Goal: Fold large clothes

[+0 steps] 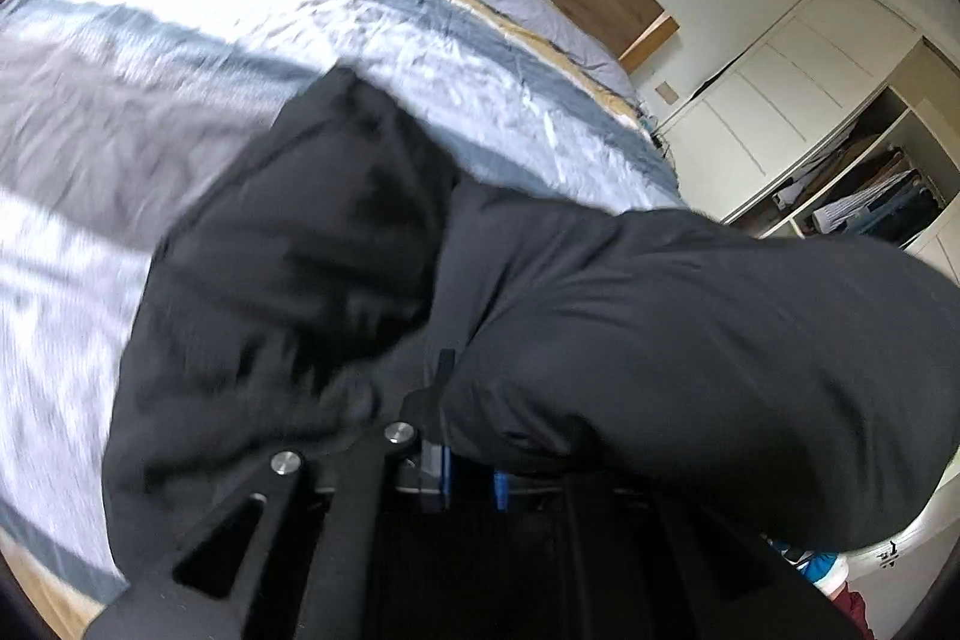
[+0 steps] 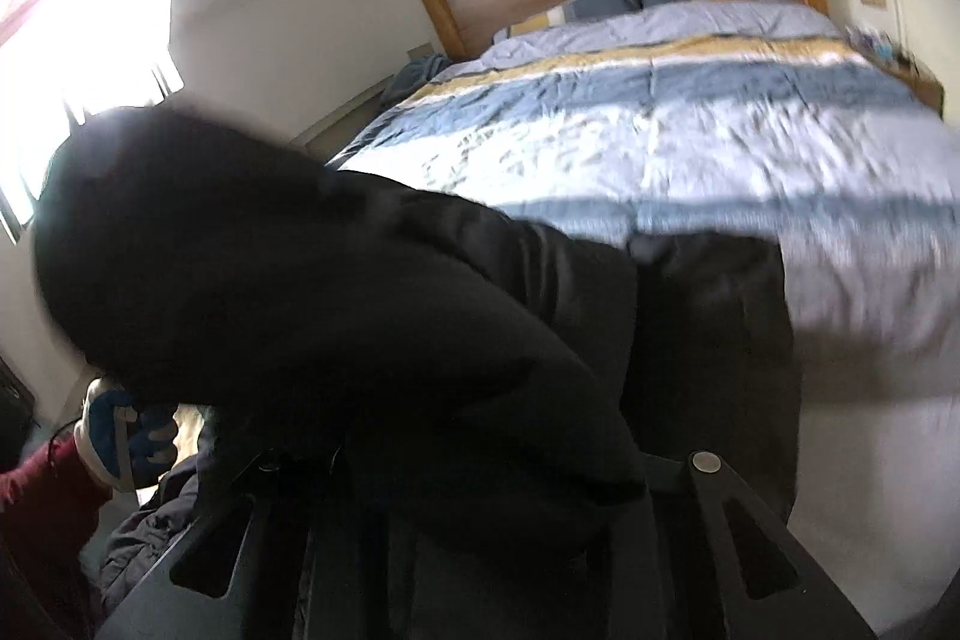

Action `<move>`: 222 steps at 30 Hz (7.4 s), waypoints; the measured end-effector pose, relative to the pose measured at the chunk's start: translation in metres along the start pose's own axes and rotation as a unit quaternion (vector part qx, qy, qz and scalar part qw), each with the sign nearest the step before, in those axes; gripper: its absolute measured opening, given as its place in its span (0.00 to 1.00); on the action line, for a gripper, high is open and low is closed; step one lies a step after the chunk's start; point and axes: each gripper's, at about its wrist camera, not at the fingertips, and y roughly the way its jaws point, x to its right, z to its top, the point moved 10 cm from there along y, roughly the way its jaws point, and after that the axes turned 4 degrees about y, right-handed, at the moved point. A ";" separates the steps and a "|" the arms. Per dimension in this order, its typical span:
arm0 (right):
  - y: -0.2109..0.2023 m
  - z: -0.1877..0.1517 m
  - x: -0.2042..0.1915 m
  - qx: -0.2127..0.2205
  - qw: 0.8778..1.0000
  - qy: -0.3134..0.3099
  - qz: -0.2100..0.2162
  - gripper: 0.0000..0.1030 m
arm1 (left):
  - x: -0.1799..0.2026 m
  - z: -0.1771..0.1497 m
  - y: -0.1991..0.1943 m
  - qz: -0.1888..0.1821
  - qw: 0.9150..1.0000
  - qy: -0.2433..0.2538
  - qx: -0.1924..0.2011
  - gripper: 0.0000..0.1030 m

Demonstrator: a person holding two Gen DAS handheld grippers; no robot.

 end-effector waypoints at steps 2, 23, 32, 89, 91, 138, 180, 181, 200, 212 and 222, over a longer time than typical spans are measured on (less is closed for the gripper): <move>0.000 -0.012 0.001 0.000 1.000 0.001 -0.005 0.26 | -0.004 -0.013 0.001 0.003 1.000 -0.001 -0.005 0.08; -0.022 -0.054 0.016 -0.038 0.994 -0.038 -0.090 0.82 | -0.019 -0.054 -0.032 0.062 0.997 -0.027 -0.027 0.05; -0.083 -0.034 0.003 -0.005 0.994 -0.050 -0.099 0.82 | -0.005 -0.021 -0.105 0.077 0.997 0.002 0.016 0.28; -0.007 -0.035 -0.048 -0.064 0.986 -0.144 -0.051 0.83 | 0.075 -0.042 -0.018 0.150 0.967 0.207 0.017 0.39; -0.007 -0.020 -0.050 -0.053 0.987 -0.145 -0.053 0.83 | 0.076 -0.025 -0.014 0.159 0.964 0.214 0.022 0.39; 0.024 -0.091 -0.014 -0.097 0.988 -0.104 -0.062 0.86 | 0.075 -0.110 0.019 0.195 0.949 0.247 0.002 0.43; -0.043 -0.102 -0.037 -0.089 0.986 -0.073 -0.120 0.87 | 0.108 -0.135 -0.060 0.210 0.945 0.251 0.019 0.44; -0.050 -0.103 -0.040 -0.087 0.986 -0.073 -0.121 0.88 | 0.111 -0.137 -0.066 0.210 0.944 0.253 0.022 0.46; -0.215 -0.161 -0.019 -0.034 0.983 -0.018 -0.177 0.99 | 0.095 -0.185 -0.171 0.210 0.948 0.237 0.027 0.60; -0.279 -0.244 0.037 -0.087 0.978 0.057 -0.183 1.00 | -0.062 -0.224 -0.259 0.247 0.966 0.078 -0.014 0.64; -0.245 -0.297 0.054 -0.121 0.972 0.157 -0.123 1.00 | -0.153 -0.273 -0.286 0.198 0.977 -0.076 -0.034 0.64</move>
